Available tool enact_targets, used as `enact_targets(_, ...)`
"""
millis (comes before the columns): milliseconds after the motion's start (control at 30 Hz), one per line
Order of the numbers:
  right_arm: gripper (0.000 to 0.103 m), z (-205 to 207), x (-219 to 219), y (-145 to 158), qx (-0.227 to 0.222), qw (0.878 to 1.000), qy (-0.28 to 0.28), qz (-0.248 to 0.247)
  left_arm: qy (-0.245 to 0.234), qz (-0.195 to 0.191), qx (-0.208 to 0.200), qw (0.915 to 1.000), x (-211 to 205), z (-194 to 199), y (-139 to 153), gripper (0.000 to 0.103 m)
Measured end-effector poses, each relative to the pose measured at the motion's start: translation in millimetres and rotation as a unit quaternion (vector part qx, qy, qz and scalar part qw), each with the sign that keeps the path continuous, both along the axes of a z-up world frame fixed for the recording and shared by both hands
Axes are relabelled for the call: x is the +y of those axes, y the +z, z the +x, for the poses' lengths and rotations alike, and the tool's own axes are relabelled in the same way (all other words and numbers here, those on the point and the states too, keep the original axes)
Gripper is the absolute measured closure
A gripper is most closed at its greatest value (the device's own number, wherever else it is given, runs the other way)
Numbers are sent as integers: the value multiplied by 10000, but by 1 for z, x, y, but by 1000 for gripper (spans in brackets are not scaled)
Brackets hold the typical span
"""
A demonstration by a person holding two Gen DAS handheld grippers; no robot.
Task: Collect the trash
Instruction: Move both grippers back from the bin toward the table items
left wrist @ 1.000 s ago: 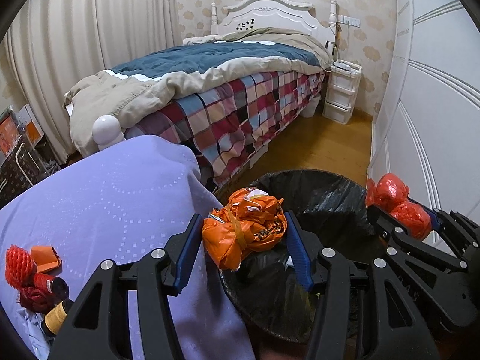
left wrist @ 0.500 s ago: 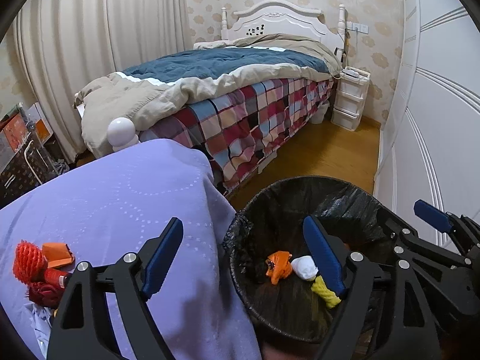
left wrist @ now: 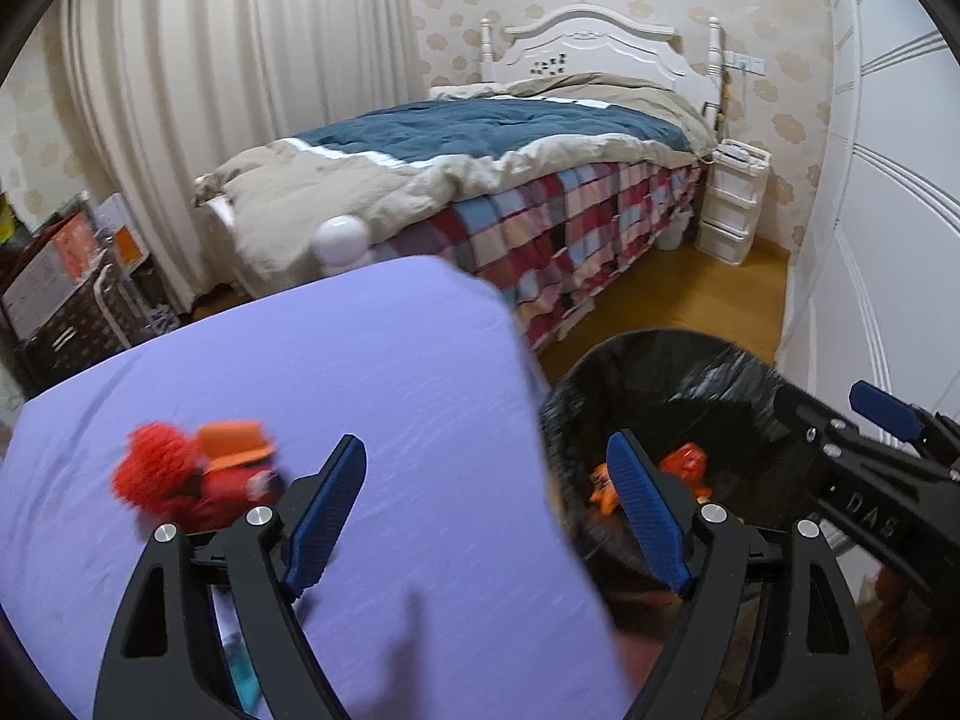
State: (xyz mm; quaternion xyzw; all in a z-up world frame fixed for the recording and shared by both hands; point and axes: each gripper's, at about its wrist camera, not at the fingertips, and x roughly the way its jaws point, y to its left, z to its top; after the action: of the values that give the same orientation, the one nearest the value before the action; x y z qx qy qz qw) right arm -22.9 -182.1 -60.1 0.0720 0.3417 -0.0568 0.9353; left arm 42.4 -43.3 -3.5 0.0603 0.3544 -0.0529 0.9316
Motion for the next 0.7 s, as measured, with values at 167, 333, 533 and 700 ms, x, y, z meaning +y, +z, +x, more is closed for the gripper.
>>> enact_targets(167,24,-12,44,-2,70,9985,488,229,368,3,9,9993,42,-26,2,23)
enact_targets(333,24,-16,97,-8,154,9945,1033,101,903,37,26,9959,87,-48,0,23)
enact_targets(533,23,-21,131,-12,274,9904,1354,63,1405,-62,329,9895,132,-60,-19,23)
enact_targets(700,23,-23,147,-15,351,9882,1491,-9,1641,-189,649,9841,155,-63,-37,23)
